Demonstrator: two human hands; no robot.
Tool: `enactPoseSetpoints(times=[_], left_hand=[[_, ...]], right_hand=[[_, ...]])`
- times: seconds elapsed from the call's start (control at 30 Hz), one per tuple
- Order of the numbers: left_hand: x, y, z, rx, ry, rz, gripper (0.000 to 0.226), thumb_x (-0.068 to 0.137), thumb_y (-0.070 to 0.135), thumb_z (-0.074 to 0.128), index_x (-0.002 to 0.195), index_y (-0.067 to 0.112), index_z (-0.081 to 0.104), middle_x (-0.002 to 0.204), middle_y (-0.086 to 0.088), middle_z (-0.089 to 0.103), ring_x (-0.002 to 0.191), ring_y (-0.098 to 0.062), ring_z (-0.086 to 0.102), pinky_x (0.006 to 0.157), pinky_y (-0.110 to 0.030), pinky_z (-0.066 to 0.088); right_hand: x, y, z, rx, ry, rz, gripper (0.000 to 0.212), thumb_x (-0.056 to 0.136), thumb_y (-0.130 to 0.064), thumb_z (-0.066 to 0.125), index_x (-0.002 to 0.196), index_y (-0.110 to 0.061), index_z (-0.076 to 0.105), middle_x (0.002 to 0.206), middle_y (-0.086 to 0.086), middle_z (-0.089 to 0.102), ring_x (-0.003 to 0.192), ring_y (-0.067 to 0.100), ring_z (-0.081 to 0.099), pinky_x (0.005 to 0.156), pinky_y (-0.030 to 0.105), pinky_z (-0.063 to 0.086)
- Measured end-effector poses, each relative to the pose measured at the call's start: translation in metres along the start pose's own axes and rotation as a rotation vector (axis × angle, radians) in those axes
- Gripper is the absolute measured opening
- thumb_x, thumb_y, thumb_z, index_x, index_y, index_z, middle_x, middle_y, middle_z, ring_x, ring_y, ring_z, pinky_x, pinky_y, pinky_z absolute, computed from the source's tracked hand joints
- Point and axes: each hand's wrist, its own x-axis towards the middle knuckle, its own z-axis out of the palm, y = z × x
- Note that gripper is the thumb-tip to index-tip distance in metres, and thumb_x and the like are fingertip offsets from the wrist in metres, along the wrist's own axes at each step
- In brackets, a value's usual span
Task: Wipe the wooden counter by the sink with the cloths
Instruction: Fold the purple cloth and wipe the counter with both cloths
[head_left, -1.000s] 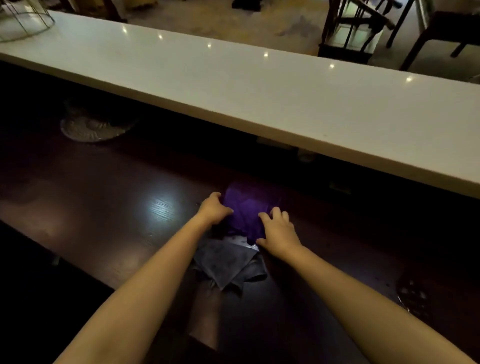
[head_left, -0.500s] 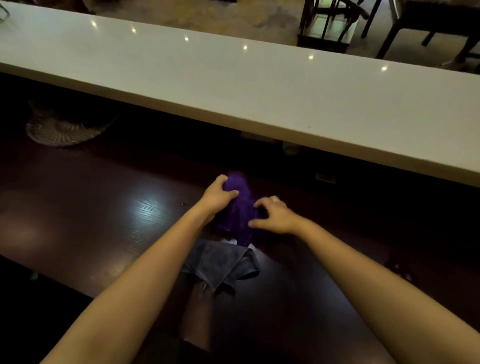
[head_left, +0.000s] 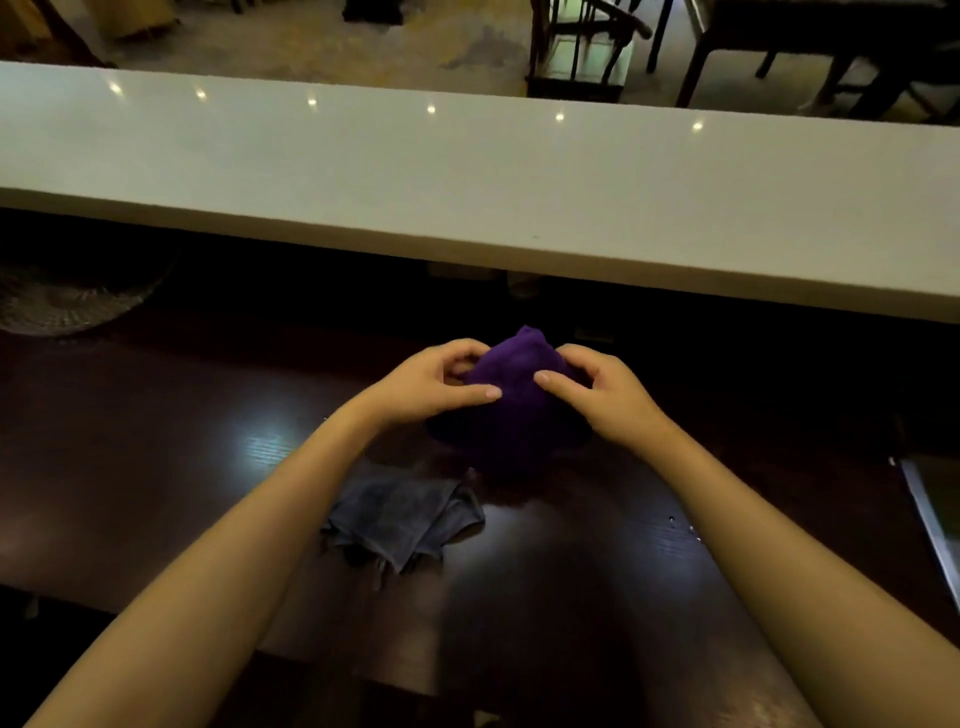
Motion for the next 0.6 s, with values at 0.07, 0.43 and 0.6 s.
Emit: enactPoseSetpoints(times=[0.07,0.43,0.6], left_hand=[[0.006,-0.002,0.016,0.134,-0.152,-0.071,0.044,0.077,0.012,0.071,0.118,0.011,0.055,0.108,-0.002,0.066,0.092,-0.002,0.064,0.083,-0.019,0.052],[0.046,0.043,0.132,-0.053,-0.219,-0.018,0.026,0.077,0.006,0.069,0.103,0.012,0.064,0.093,-0.003,0.068,0.081,-0.004,0.065,0.075,-0.018,0.054],[0.038,0.05,0.206,-0.134,-0.242,-0.169,0.025,0.08,0.002,0.065,0.103,0.01,0.061,0.08,-0.006,0.065,0.058,-0.006,0.064,0.047,-0.021,0.053]], right_hand=[[-0.016,0.0,-0.01,-0.023,0.063,-0.009,0.009,0.089,-0.017,0.061,0.093,-0.025,0.064,0.086,-0.007,0.067,0.08,0.001,0.062,0.074,0.021,0.049],[-0.132,0.032,-0.102,-0.349,0.524,0.176,0.016,0.095,-0.026,0.05,0.099,-0.014,0.061,0.086,-0.003,0.065,0.08,0.013,0.06,0.068,0.027,0.044],[-0.192,0.051,-0.123,-0.326,0.621,0.313,0.021,0.094,-0.023,0.052,0.111,-0.017,0.062,0.097,-0.005,0.065,0.092,0.011,0.058,0.077,0.027,0.044]])
